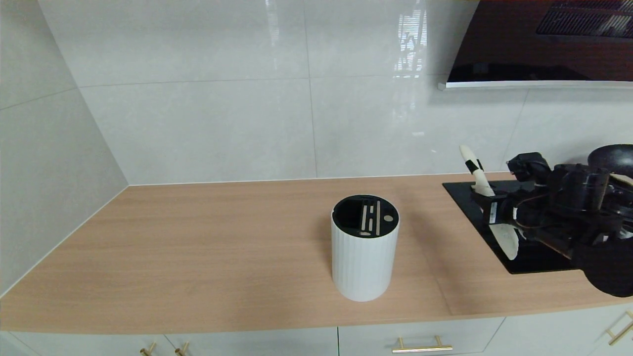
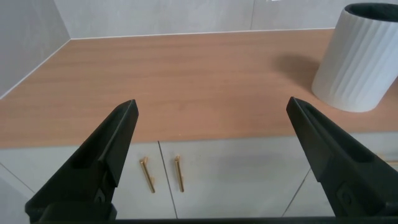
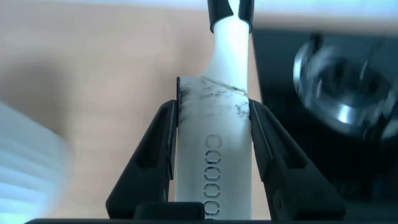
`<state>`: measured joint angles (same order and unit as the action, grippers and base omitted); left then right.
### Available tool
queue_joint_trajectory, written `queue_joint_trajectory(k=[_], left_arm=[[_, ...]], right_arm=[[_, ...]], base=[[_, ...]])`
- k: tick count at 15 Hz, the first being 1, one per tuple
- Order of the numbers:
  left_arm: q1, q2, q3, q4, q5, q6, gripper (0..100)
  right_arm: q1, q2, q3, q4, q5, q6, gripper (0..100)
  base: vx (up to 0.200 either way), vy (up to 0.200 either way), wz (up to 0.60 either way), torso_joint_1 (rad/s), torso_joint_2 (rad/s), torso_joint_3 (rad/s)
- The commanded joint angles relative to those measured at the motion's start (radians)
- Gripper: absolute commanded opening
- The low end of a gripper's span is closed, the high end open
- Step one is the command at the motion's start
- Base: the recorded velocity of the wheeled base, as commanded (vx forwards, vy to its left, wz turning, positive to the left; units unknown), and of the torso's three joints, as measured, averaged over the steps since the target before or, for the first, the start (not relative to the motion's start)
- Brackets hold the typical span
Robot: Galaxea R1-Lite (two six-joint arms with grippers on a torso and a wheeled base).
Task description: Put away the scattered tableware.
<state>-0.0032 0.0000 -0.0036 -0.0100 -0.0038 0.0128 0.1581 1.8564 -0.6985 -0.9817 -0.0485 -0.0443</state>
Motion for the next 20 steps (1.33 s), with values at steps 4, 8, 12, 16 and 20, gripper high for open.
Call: queue_joint_trajectory(k=[4,8,12,16,20], left_arm=[[-0.008,0.052,-0.096,0.019,-0.168,0.030,100],[-0.014,0.517,-0.394,0.042,-0.406,0.015,100],[-0.279,1.042,-0.644,-0.186,-0.410,-0.228,100],[-0.402,1.410,-0.654,-0.643,-0.412,-0.511,100],[-0.443,1.713,-0.662,-1.071,-0.443,-0.728,100]], right_arm=[[0.235,-0.258,-0.033,0.081,-0.031,-0.008,0],[0.400,-0.307,-0.049,0.132,-0.079,-0.019,0],[0.572,-0.273,-0.052,0.155,-0.160,-0.017,0],[0.653,-0.198,-0.081,0.153,-0.169,-0.013,0],[0.715,-0.091,-0.138,0.147,-0.223,0.107,0]], base=[[0.000,0.000,0.00,0.000,0.00,0.000],[0.000,0.000,0.00,0.000,0.00,0.000],[0.000,0.000,0.00,0.000,0.00,0.000],[0.000,0.000,0.00,0.000,0.00,0.000],[0.000,0.000,0.00,0.000,0.00,0.000]])
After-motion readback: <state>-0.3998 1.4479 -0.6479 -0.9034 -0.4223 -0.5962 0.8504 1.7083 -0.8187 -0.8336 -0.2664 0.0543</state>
